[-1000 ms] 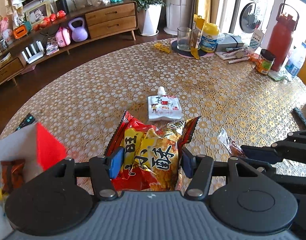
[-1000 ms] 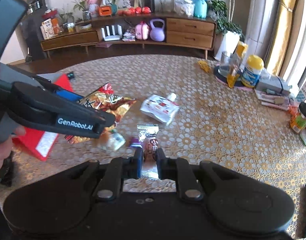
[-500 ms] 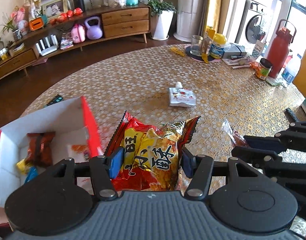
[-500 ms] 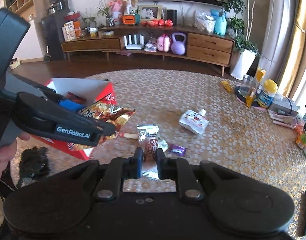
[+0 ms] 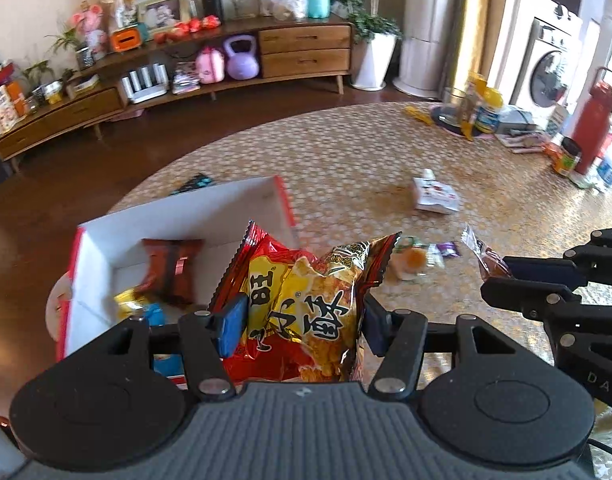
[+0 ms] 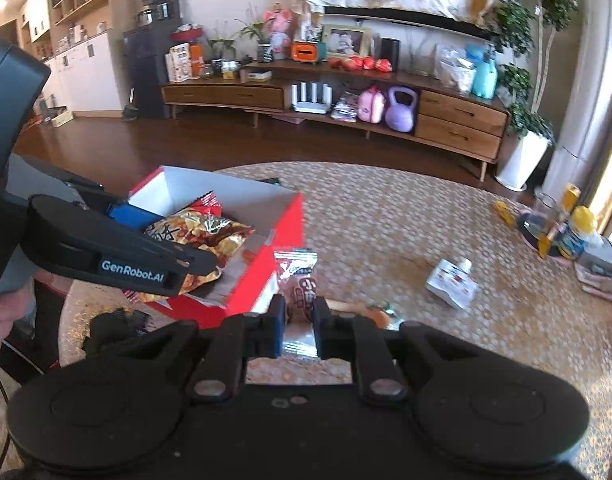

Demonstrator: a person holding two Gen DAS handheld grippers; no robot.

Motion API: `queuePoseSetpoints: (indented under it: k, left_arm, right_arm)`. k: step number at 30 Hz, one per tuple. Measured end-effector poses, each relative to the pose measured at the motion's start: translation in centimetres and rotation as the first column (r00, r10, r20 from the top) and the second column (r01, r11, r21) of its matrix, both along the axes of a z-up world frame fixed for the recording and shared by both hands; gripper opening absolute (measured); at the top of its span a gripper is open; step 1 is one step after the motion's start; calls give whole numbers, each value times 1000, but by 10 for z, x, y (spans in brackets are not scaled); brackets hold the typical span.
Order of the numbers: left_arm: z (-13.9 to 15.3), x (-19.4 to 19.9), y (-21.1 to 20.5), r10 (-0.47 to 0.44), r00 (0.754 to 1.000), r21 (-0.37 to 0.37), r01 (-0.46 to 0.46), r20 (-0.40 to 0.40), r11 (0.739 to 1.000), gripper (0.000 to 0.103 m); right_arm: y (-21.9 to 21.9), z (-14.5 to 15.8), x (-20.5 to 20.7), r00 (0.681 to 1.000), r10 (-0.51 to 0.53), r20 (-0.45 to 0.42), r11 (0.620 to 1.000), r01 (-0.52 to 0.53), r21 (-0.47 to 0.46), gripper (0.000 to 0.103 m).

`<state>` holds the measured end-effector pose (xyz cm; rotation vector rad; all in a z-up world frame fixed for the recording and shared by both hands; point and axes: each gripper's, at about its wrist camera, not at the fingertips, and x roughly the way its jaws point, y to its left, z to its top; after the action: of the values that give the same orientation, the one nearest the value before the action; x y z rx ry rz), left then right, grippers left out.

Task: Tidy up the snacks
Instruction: 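Carry the cracker bag with the left gripper while the right gripper carries the small candy over the box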

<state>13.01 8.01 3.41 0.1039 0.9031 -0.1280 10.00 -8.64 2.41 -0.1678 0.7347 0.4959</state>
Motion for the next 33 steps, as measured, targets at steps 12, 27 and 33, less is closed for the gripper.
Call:
queuePoseSetpoints:
  k: [12,27,33]
  left_arm:
    - [-10,8,78,117,993,41,-117,-9,992,58]
    - [-67,43,143,238,967,126,-226,-93,966,58]
    - [-85,57,148,241,964,142,-224,-116,964,58]
  right_arm:
    - [71,-10,18,997,78,-20,997,-78,-25,13]
    - [136,-53,65,993,79,-90,992,-87,-90,13]
    - [154,-79,83,989,71,-129,988,-87,-127,13]
